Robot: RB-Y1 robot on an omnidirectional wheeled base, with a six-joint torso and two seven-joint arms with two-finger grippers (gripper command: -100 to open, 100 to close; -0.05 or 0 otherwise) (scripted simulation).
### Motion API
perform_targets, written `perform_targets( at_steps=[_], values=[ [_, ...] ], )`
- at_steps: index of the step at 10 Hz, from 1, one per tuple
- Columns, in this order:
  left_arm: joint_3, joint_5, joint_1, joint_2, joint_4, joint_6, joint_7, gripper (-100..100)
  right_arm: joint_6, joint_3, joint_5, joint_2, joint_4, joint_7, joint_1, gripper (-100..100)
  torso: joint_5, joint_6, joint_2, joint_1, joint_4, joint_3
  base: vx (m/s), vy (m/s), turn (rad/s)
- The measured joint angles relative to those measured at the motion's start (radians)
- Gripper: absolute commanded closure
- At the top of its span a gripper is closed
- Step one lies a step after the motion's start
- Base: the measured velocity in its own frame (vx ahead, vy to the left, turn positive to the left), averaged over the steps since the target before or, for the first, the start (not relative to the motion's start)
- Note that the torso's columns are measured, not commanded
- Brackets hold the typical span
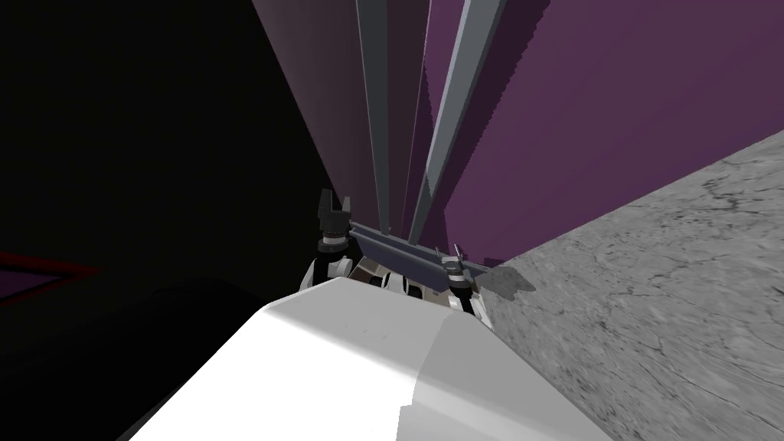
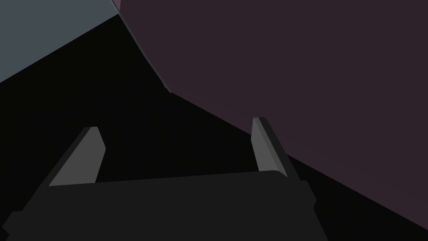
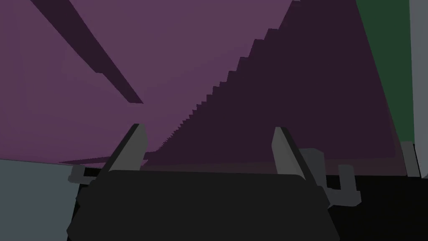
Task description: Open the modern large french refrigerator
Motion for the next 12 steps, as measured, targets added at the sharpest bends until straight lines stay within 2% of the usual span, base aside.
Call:
perform_targets(
  at_steps=[1, 6, 8, 10, 12],
  values=[
    [0.0, 0.0, 0.0, 0.0, 0.0, 0.0, 0.0, 0, -0.005, 0.007, 0.01, 0.014, 0.006, 0.027, 0.002, -100, 0.0, 0.002, 0.003, -0.002, 0.001, 0.002, 0.018, 0.099, -0.042],
    [0.0, 0.0, 0.0, 0.0, 0.0, 0.0, 0.0, 0, -0.061, 0.028, 0.053, 0.124, 0.102, 0.164, -0.027, -100, 0.0, 0.007, 0.013, -0.007, 0.004, 0.007, 0.002, 0.111, -0.031],
    [0.0, 0.0, 0.0, 0.0, 0.0, 0.0, 0.0, 0, -0.065, 0.036, 0.065, 0.18, 0.103, 0.188, -0.023, -100, 0.0, 0.007, 0.013, -0.006, 0.004, 0.007, -0.011, 0.056, -0.016],
    [0.0, 0.0, 0.0, 0.0, 0.0, 0.0, 0.0, 0, -0.077, 0.037, 0.069, 0.227, 0.126, 0.205, -0.032, -100, 0.0, 0.007, 0.011, -0.005, 0.004, 0.006, -0.002, 0.025, -0.003],
    [0.0, 0.0, 0.0, 0.0, 0.0, 0.0, 0.0, 0, -0.065, 0.038, 0.071, 0.228, 0.118, 0.203, -0.039, -100, 0.0, 0.007, 0.011, -0.005, 0.004, 0.006, 0.003, 0.02, -0.007]
  ],
)
